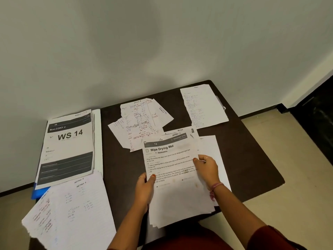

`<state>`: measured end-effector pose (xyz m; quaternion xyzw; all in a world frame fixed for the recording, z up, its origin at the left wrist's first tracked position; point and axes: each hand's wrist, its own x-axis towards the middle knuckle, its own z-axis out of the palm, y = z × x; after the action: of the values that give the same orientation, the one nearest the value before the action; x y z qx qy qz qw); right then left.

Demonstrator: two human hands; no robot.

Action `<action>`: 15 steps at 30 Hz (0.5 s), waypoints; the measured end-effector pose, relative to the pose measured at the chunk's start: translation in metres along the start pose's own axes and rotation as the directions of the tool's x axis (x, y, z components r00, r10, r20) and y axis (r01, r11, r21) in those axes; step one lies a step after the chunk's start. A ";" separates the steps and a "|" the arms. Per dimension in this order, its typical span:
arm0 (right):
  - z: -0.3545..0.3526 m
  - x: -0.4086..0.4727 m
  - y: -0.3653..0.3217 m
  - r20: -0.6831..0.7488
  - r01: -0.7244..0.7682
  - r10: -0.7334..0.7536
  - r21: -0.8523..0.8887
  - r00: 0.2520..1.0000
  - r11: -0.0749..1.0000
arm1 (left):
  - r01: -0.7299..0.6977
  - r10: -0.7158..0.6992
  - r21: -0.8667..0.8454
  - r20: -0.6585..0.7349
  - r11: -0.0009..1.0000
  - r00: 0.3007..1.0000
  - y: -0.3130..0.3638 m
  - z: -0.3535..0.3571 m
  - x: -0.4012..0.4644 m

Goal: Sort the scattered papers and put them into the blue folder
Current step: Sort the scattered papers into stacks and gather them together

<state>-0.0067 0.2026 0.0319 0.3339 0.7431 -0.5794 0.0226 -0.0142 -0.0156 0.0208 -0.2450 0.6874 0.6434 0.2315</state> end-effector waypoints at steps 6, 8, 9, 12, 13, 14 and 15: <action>-0.011 0.036 -0.005 -0.110 0.042 -0.056 -0.123 0.992 0.992 | -0.030 0.035 0.069 -0.062 0.997 0.997 0.014 0.027 0.013; -0.012 0.045 -0.004 -0.094 0.049 -0.063 -0.142 0.994 0.989 | -0.034 0.044 0.113 -0.088 0.993 0.995 0.011 0.032 0.024; -0.012 0.050 -0.003 -0.086 0.035 -0.048 -0.154 0.995 0.987 | -0.033 0.048 0.137 -0.106 0.990 0.993 0.007 0.034 0.032; -0.012 0.061 0.000 -0.053 0.001 -0.012 -0.197 0.999 0.980 | -0.050 0.074 0.164 -0.143 0.985 0.987 0.016 0.042 0.031; -0.012 0.064 0.001 -0.053 -0.008 -0.003 -0.207 0.999 0.978 | -0.055 0.077 0.150 -0.149 0.987 0.986 0.020 0.045 0.029; -0.012 0.066 0.001 -0.057 -0.011 -0.001 -0.210 0.998 0.978 | -0.058 0.080 0.140 -0.156 0.988 0.984 0.023 0.048 0.027; -0.013 0.067 -0.001 -0.059 -0.015 0.003 -0.210 0.998 0.978 | -0.061 0.083 0.136 -0.162 0.989 0.983 0.024 0.050 0.026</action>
<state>-0.0547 0.2457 0.0091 0.3497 0.7990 -0.4877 0.0386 -0.0500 0.0342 0.0197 -0.2574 0.7534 0.5821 0.1651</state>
